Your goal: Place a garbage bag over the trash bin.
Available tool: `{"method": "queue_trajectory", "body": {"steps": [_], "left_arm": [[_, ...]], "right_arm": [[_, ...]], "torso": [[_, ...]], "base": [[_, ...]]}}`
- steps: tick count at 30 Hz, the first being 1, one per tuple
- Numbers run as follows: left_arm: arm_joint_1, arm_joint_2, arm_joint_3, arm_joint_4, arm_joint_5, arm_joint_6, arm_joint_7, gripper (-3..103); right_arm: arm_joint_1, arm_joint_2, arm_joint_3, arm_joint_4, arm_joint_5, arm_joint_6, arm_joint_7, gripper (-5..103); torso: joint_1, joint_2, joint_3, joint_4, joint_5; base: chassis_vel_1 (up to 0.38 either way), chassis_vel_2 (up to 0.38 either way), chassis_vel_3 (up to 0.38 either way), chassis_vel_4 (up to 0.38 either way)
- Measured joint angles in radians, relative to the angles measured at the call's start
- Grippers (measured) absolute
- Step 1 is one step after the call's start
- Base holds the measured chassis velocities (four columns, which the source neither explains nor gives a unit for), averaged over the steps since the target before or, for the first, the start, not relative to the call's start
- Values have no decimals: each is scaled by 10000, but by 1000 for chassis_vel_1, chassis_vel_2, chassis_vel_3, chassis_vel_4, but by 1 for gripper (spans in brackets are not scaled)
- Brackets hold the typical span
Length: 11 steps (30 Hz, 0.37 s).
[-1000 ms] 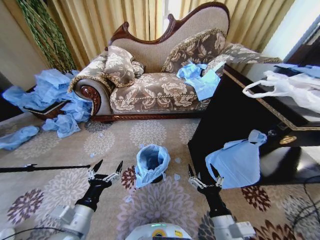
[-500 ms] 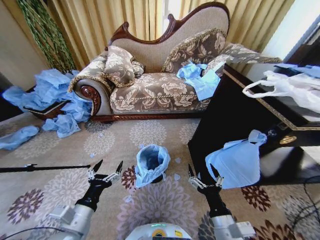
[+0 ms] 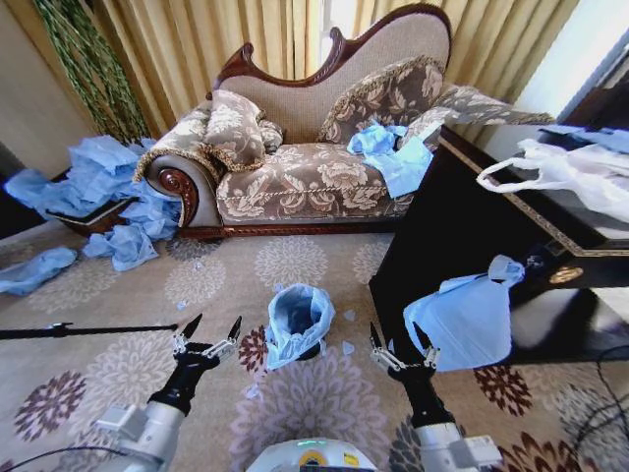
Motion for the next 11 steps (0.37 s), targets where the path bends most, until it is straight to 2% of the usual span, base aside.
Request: {"method": "queue_trajectory", "body": {"steps": [11], "left_arm": [[0, 0, 0, 0, 0, 0, 0, 100]], "right_arm": [[0, 0, 0, 0, 0, 0, 0, 100]], "torso": [[0, 0, 0, 0, 0]], "base": [[0, 0, 0, 0]]}}
